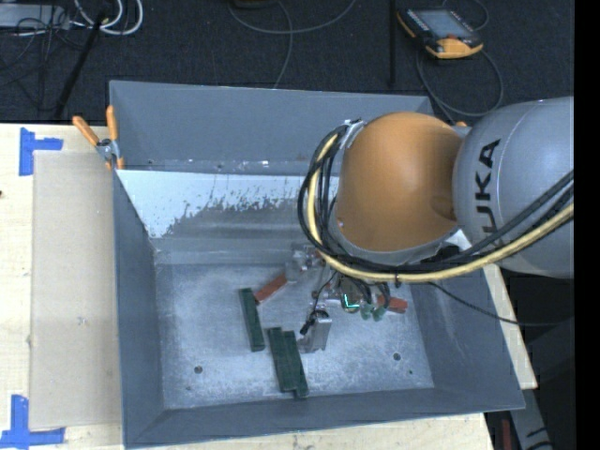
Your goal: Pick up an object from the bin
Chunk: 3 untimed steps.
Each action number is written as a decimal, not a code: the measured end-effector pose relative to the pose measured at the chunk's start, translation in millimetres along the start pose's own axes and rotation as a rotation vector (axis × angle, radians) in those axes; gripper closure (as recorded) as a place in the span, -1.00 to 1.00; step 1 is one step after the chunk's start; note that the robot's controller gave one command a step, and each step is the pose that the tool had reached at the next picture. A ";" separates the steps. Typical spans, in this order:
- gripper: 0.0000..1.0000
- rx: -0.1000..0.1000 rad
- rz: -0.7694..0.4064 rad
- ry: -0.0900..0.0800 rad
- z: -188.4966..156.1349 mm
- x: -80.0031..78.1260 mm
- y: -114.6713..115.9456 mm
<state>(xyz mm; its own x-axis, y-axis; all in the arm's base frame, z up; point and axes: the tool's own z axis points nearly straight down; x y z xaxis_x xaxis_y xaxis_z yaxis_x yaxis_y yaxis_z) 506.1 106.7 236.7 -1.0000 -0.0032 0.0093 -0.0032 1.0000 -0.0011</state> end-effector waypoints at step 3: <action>-1.00 -0.003 -0.293 -0.004 170.9 -86.1 -161.7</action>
Offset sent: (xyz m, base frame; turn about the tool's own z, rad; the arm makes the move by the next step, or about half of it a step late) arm -0.0059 -0.0713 -0.1440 -0.3203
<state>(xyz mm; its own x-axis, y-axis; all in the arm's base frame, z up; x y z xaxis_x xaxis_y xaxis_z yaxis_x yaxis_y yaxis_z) 591.1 -54.9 65.2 -0.9563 -0.2923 0.0045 -0.2923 0.9563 0.0037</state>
